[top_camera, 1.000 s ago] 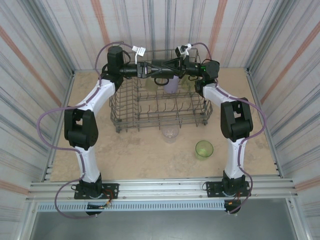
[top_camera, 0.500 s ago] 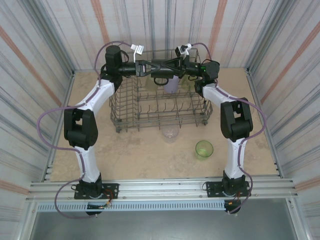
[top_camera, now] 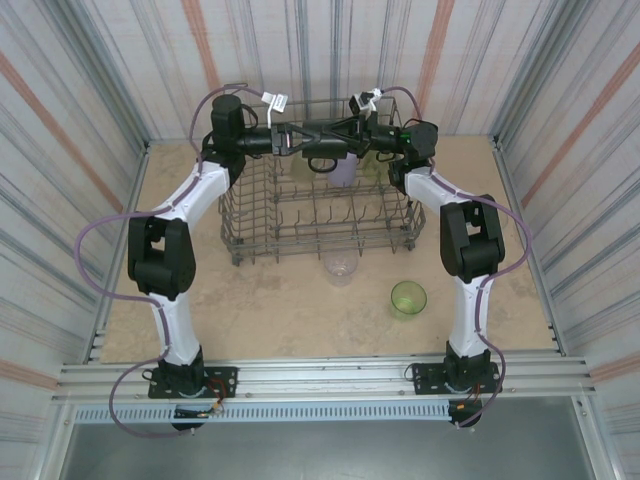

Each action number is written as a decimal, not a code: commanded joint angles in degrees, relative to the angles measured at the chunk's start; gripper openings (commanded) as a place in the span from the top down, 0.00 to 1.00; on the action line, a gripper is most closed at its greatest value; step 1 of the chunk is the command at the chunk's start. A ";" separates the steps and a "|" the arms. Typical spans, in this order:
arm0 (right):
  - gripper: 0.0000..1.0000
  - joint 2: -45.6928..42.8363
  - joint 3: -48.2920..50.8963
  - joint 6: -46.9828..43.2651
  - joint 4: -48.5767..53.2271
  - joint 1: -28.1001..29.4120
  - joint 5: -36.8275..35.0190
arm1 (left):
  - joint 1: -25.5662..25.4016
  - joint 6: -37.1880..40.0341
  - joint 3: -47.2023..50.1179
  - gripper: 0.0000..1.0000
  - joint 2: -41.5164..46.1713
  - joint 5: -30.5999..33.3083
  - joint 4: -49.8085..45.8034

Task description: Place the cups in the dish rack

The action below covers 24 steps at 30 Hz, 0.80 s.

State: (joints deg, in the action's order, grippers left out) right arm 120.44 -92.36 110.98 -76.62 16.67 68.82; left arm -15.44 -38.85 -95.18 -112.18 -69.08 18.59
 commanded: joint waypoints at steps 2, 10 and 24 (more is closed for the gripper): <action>0.76 -1.42 -1.23 0.24 -4.08 0.09 -4.78 | -0.35 0.52 2.16 1.00 2.43 0.77 0.28; 0.47 -3.18 3.01 0.04 -4.07 -2.30 -5.38 | 1.47 -0.21 3.84 1.00 5.40 4.07 1.01; 0.36 -3.99 10.00 -0.17 -4.05 -5.64 -5.61 | 1.47 4.88 3.38 1.00 11.33 8.65 -7.98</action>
State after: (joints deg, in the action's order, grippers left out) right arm 119.11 -83.94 111.50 -78.46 11.86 64.03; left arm -14.28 -37.63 -90.26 -106.56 -61.41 12.62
